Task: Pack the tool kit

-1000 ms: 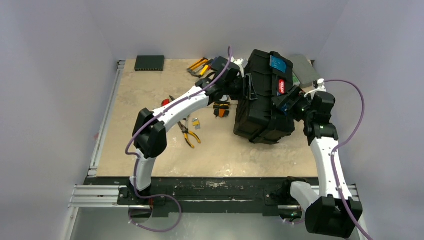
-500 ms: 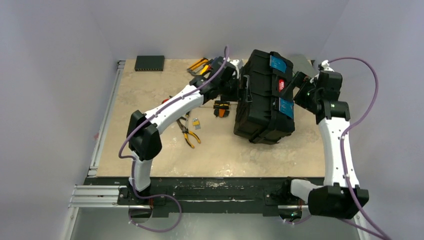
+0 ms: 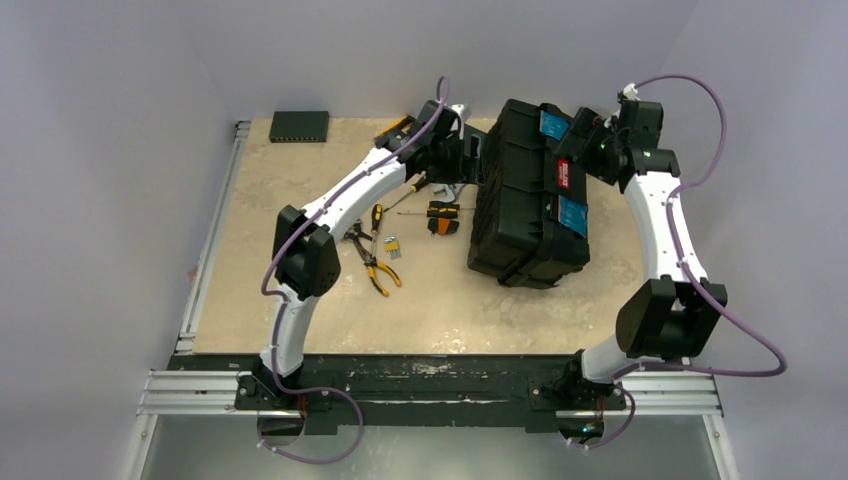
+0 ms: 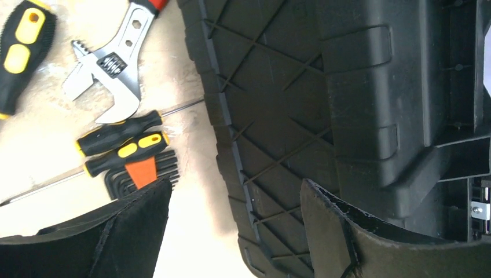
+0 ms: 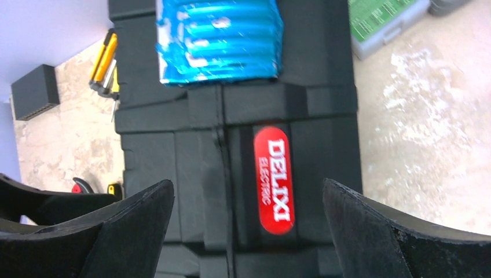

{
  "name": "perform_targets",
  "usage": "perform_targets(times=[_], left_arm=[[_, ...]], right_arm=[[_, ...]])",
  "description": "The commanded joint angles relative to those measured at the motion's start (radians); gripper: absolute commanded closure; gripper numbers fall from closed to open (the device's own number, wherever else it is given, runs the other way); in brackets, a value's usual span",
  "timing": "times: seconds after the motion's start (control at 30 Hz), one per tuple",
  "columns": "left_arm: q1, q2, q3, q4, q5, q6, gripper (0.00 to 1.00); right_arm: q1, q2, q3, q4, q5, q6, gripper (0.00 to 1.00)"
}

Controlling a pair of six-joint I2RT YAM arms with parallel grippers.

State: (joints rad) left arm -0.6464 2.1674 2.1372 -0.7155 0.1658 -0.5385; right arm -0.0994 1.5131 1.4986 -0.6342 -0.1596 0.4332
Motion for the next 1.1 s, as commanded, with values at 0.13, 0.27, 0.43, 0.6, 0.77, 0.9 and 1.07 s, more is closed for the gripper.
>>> perform_targets(times=[0.13, 0.27, 0.43, 0.6, 0.77, 0.9, 1.07], left_arm=[[0.016, 0.011, 0.041, 0.255, 0.065, -0.005, 0.21], [0.017, 0.056, 0.107, 0.328, 0.07, 0.0, 0.19], [0.017, 0.125, 0.191, 0.391, 0.083, -0.011, 0.14], [0.021, 0.206, 0.255, 0.429, 0.107, -0.043, 0.12], [0.025, 0.254, 0.265, 0.446, 0.14, -0.086, 0.12], [0.026, 0.269, 0.261, 0.437, 0.151, -0.091, 0.13], [0.025, 0.269, 0.252, 0.427, 0.153, -0.099, 0.14]], right_arm=[[0.029, 0.1, 0.071, 0.18, -0.015, 0.002, 0.01], [0.035, 0.164, 0.124, 0.198, 0.01, -0.006, 0.01], [0.062, 0.24, 0.2, 0.211, 0.067, -0.023, 0.01], [0.079, 0.291, 0.252, 0.222, 0.074, -0.039, 0.01], [0.082, 0.303, 0.261, 0.237, 0.071, -0.039, 0.02], [0.081, 0.269, 0.245, 0.285, 0.075, -0.028, 0.01], [0.091, 0.31, 0.339, 0.242, 0.079, -0.035, 0.01]])
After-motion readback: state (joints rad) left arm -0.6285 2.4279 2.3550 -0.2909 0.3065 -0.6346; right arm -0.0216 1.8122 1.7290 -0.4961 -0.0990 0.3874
